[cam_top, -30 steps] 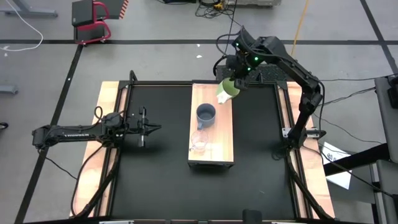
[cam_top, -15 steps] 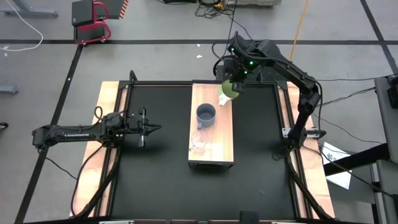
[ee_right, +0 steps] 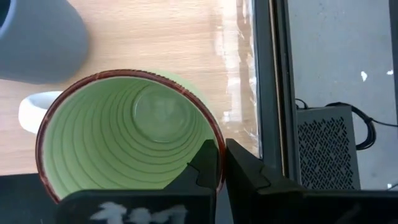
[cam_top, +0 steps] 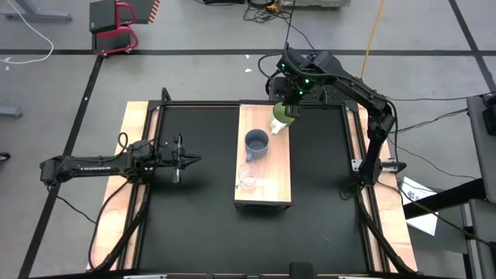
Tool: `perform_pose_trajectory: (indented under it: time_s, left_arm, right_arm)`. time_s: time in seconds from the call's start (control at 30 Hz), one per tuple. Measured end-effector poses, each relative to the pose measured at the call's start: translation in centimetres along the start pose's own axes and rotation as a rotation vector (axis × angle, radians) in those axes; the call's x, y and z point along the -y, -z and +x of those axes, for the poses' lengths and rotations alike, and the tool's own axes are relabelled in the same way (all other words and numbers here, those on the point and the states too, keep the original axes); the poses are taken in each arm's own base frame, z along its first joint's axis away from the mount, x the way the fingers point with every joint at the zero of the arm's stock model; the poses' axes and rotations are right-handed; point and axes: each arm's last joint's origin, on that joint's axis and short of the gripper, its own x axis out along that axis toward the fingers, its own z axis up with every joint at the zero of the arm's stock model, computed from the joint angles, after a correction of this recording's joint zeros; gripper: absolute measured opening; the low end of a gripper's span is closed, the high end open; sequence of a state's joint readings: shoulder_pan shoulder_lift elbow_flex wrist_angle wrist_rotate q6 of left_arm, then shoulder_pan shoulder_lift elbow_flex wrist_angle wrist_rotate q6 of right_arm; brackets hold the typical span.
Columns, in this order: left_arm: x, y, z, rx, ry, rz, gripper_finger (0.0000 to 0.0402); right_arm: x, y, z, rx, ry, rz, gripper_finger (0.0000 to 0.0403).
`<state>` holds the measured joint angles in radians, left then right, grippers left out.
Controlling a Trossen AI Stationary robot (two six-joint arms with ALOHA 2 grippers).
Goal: Stack small to large cups/mugs on shelf
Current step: Put the green mug on the shelf
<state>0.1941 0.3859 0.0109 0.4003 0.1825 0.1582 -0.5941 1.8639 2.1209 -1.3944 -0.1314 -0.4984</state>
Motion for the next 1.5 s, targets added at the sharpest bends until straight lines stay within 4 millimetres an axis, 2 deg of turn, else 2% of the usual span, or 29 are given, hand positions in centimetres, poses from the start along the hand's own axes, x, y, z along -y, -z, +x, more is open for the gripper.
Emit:
perform_pose_trajectory:
  time_s: [0.53,1.1,1.5]
  left_arm:
    - [0.0,0.1,0.0,-0.008,0.002,0.003,0.0026]
    - [0.1,0.3,0.0,-0.03,0.007,-0.005,0.0026]
    - [0.2,0.3,0.0,-0.031,0.043,-0.007,0.0026]
  right_arm:
    - [-1.0,-1.2,0.3,0.056,0.024,-0.084,0.0003]
    - [-0.8,-1.2,0.2,0.034,0.072,-0.006,0.0015]
    - [-0.8,-1.5,-0.9,0.071,0.076,0.024,0.0027]
